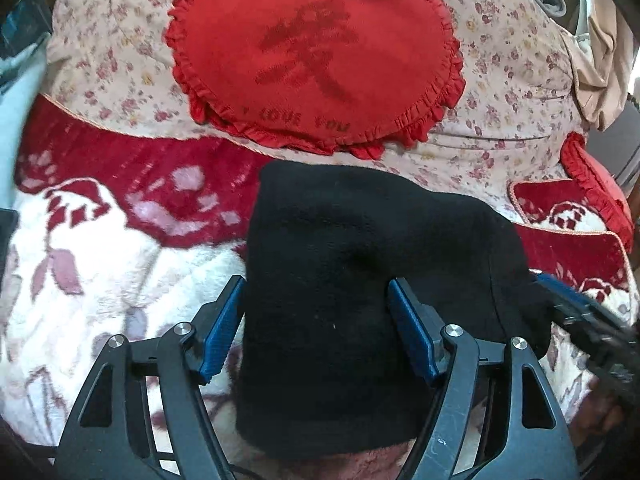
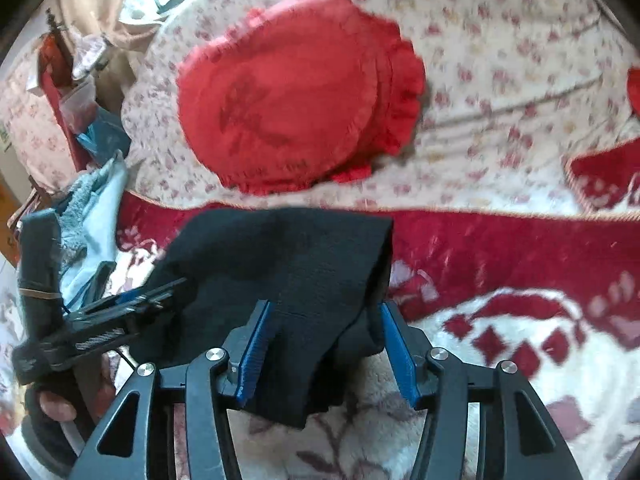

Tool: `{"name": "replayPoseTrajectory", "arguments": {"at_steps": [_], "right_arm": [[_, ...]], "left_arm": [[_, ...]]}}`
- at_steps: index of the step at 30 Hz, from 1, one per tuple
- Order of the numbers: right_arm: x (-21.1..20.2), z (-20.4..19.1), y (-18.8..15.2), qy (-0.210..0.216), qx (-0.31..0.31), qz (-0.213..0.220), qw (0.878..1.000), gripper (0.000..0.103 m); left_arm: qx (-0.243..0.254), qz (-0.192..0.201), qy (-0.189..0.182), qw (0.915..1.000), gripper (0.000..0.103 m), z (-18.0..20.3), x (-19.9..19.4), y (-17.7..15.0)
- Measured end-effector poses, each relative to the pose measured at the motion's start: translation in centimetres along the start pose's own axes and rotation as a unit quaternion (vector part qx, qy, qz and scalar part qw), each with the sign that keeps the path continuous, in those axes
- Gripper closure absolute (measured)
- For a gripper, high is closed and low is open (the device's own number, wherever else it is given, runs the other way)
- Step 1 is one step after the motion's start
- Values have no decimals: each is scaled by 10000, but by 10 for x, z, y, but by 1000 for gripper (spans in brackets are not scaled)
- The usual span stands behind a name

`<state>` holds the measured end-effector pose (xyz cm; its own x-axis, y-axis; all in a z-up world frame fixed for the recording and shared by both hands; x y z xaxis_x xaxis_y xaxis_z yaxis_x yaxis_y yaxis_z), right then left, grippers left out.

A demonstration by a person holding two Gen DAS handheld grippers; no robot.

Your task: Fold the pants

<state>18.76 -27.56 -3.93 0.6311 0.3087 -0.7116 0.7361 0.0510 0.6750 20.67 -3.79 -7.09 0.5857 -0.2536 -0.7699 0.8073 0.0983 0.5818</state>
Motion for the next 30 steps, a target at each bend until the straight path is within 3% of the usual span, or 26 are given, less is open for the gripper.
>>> {"name": "replayPoseTrajectory", "arguments": {"at_steps": [4, 7, 10, 13, 30], "right_arm": [[-23, -17, 9, -69, -219, 357, 9991, 50], [-18, -26, 15, -64, -351, 359, 9987, 50], [9, -31, 13, -62, -482, 40, 9988, 50], [40, -32, -1, -368, -659, -510, 9958, 50], [-47, -57, 3, -306, -499, 343, 9977, 50]], "left_arm": [[-48, 98, 177, 9998, 30, 0, -12, -4], [-5, 187, 365, 9992, 30, -1, -21, -7], [165, 282, 648, 9974, 30, 1, -31, -11], [332, 320, 842, 9954, 30, 4, -39, -17], [169, 866, 886, 9922, 30, 14, -98, -26]]}}
Point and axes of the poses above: each gripper's, at about its wrist camera, not at the fingertips, and x roughly the way its jaws point, z to its right, y to its top, the point moved 2 cm from there along x, roughly the way its jaws point, and after that the axes turned 4 degrees about -x, right-handed, at the moved point
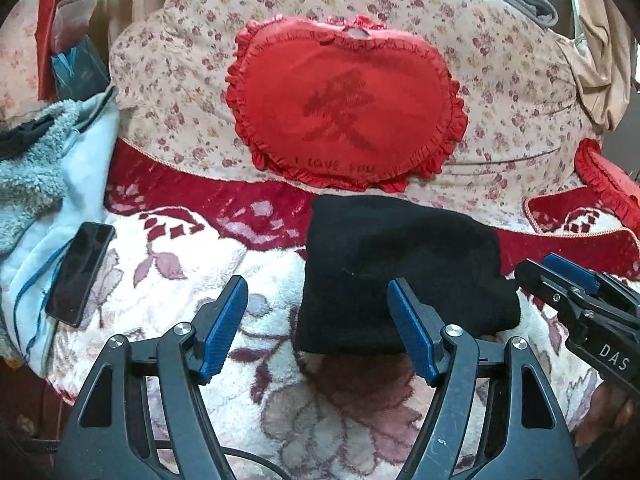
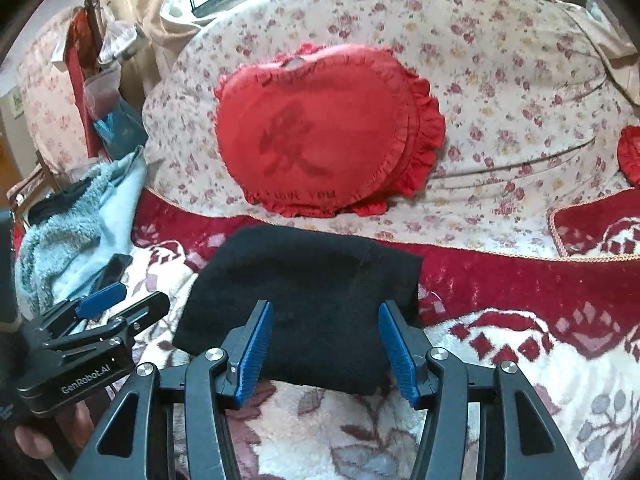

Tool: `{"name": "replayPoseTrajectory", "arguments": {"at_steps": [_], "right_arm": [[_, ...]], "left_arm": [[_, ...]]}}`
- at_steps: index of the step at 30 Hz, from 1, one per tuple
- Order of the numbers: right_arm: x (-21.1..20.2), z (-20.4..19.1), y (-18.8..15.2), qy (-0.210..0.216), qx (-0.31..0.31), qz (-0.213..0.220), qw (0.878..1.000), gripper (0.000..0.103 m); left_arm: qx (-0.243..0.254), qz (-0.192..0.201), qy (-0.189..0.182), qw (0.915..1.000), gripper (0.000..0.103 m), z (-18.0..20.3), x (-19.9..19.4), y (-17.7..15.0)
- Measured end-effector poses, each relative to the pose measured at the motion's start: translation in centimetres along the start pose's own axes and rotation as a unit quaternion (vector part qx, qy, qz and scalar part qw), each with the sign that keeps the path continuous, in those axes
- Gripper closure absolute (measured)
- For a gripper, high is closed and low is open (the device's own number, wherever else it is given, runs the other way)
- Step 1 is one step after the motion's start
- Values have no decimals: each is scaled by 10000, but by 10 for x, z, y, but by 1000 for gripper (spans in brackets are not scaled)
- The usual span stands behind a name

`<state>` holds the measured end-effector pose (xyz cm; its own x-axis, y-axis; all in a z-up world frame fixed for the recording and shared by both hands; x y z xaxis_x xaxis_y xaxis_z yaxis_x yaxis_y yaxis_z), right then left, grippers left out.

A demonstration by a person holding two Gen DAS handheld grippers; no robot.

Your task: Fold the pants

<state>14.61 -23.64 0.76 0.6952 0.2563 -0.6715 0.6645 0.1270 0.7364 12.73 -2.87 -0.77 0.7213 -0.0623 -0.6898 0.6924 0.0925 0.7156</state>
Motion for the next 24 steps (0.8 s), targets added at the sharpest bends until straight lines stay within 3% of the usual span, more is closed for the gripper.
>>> {"name": "replayPoseTrajectory", "arguments": {"at_steps": [11, 24], "right_arm": [[-17, -15, 0, 95, -77, 47, 9999, 50], [-24, -18, 1, 123, -77, 95, 9998, 50]], "left_arm": [[123, 334, 91, 9993, 30, 2, -31, 0], [160, 402, 87, 9990, 30, 4, -39, -2]]}}
Point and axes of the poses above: each gripper's, at about its wrist camera, not at the fingertips, and x roughly the way its jaws point, z to its right, y to its top, the point moved 2 cm from there along x, roughly the way its jaws point, and after that the axes turned 4 degrees about -x, right-handed, at the moved point
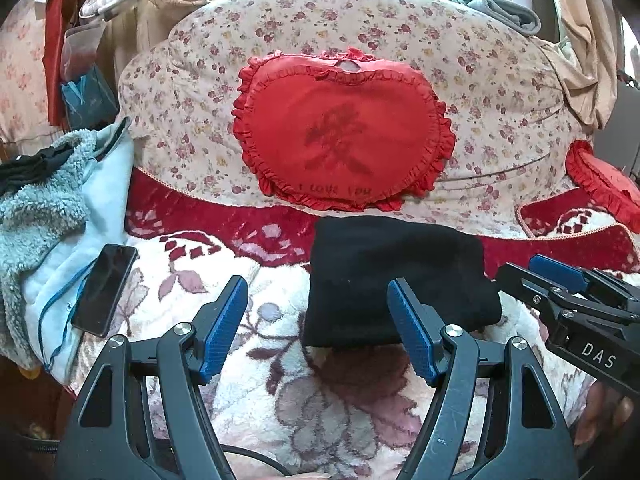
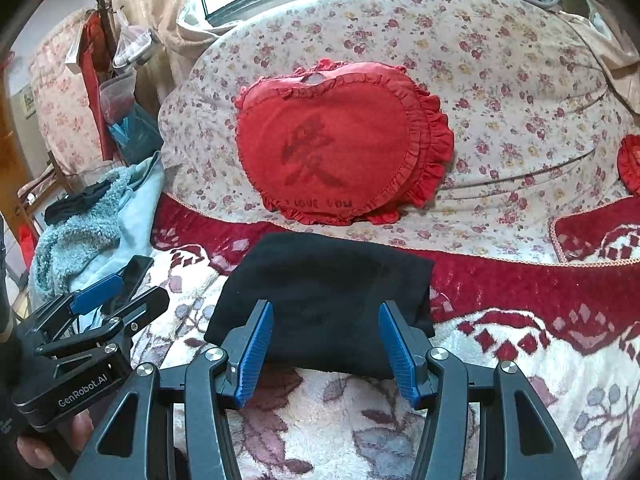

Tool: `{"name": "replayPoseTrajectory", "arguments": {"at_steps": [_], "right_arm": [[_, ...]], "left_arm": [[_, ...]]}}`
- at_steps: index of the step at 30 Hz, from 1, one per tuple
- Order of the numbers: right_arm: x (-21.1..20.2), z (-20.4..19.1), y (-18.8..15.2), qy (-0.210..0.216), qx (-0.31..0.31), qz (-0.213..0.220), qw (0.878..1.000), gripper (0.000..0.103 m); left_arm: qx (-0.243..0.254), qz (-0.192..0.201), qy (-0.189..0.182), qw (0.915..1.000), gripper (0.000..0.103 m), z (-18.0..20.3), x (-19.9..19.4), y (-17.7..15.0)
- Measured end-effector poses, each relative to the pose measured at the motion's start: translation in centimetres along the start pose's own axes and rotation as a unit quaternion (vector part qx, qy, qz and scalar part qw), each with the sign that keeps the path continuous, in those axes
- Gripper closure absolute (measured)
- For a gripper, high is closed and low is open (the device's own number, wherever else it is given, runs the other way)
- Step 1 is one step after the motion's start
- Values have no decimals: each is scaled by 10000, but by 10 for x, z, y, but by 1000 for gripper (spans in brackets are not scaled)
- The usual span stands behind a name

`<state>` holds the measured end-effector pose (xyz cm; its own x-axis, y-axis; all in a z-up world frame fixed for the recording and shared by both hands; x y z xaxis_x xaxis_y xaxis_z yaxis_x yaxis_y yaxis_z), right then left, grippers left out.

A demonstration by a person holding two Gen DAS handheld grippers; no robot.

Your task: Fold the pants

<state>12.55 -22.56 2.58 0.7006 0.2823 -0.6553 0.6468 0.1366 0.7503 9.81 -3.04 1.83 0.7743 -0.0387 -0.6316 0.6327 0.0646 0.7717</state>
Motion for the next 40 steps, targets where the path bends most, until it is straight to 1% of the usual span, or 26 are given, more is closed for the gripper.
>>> {"name": "replayPoseTrajectory", "arguments": {"at_steps": [12, 33, 38, 40], "right_arm": [[0, -2, -3, 28, 2, -28, 10000, 50], [13, -3, -9, 77, -39, -177, 9998, 50], [17, 4, -12, 76, 12, -206, 9998, 50], [19, 11, -14, 13, 49, -213, 9998, 50]], "left_arm": [[-21, -45, -11, 10000, 30, -4, 0, -6], [-10, -114, -40, 9999, 30, -10, 4, -8], [-26, -157, -59, 9999, 30, -14, 9, -10], [-34, -195, -64, 9998, 30, -15, 13, -11]]}}
Point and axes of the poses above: each gripper's, at about its wrist camera, not at the fingertips, and x roughly the way its jaws point, z to its right, y to its top, the point moved 2 cm from there along x, roughly the way its jaws point, and after that the axes turned 4 degrees about -x, right-handed, at the moved point
